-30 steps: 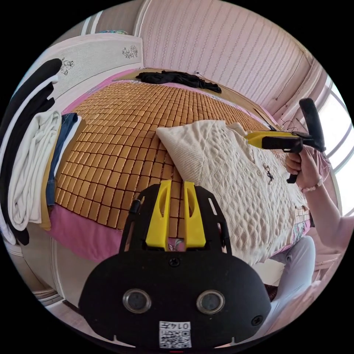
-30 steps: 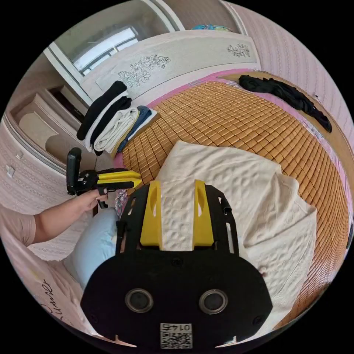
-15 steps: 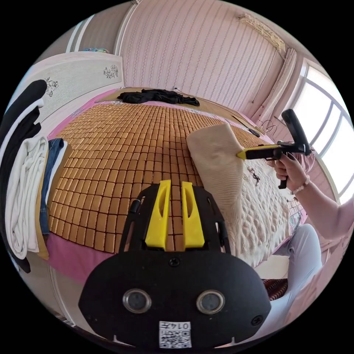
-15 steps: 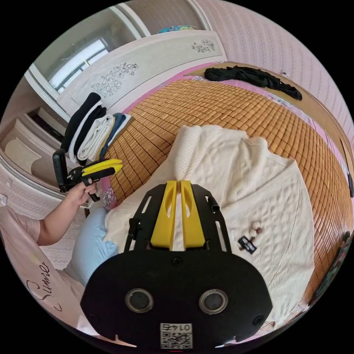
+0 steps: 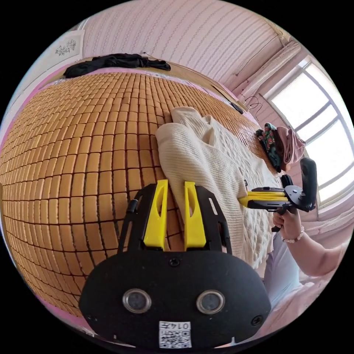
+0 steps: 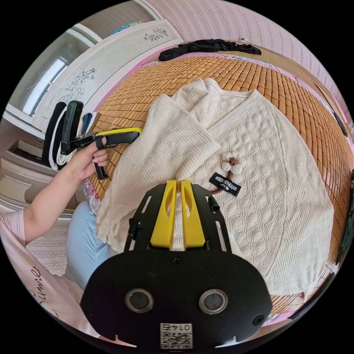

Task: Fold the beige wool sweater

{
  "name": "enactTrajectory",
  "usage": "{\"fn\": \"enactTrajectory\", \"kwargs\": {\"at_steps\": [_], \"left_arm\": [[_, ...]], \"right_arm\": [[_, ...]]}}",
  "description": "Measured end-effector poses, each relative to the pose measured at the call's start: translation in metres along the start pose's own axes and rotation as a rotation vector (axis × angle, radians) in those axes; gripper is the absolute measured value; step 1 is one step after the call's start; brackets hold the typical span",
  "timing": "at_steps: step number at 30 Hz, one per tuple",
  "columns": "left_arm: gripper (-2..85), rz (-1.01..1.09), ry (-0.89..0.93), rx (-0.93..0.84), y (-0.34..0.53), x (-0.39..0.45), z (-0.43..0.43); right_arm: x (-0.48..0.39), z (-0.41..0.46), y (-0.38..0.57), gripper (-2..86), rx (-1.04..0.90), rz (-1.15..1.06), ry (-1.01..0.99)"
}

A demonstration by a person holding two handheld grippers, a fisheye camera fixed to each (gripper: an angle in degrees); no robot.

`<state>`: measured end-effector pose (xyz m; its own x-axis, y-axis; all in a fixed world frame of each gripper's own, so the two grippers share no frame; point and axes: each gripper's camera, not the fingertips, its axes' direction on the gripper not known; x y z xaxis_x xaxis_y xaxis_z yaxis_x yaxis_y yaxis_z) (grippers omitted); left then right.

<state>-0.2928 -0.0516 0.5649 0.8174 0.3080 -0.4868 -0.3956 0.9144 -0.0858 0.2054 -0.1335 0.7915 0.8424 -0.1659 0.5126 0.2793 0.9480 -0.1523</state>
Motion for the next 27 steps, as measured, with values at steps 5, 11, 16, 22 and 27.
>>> {"fn": "enactTrajectory", "kwargs": {"at_steps": [5, 11, 16, 22, 27], "left_arm": [[-0.4, -0.022, -0.098, 0.166, 0.018, 0.002, -0.056], [0.3, 0.108, -0.442, 0.368, 0.100, 0.047, -0.166], [4.4, -0.113, -0.564, 0.286, 0.175, 0.006, -0.172], [4.8, -0.312, -0.650, 0.265, 0.218, -0.038, -0.200], [7.7, -0.317, -0.573, 0.192, 0.205, -0.061, -0.185]], "right_arm": [[-0.027, -0.002, -0.023, 1.2, 0.028, -0.089, 0.039], [-0.081, 0.001, -0.076, 2.7, 0.129, -0.238, -0.116], [-0.117, 0.043, -0.118, 5.2, 0.021, -0.272, -0.169], [-0.132, 0.042, -0.132, 5.2, 0.016, -0.335, -0.024], [-0.146, 0.057, -0.156, 6.0, -0.047, -0.353, -0.043]]}}
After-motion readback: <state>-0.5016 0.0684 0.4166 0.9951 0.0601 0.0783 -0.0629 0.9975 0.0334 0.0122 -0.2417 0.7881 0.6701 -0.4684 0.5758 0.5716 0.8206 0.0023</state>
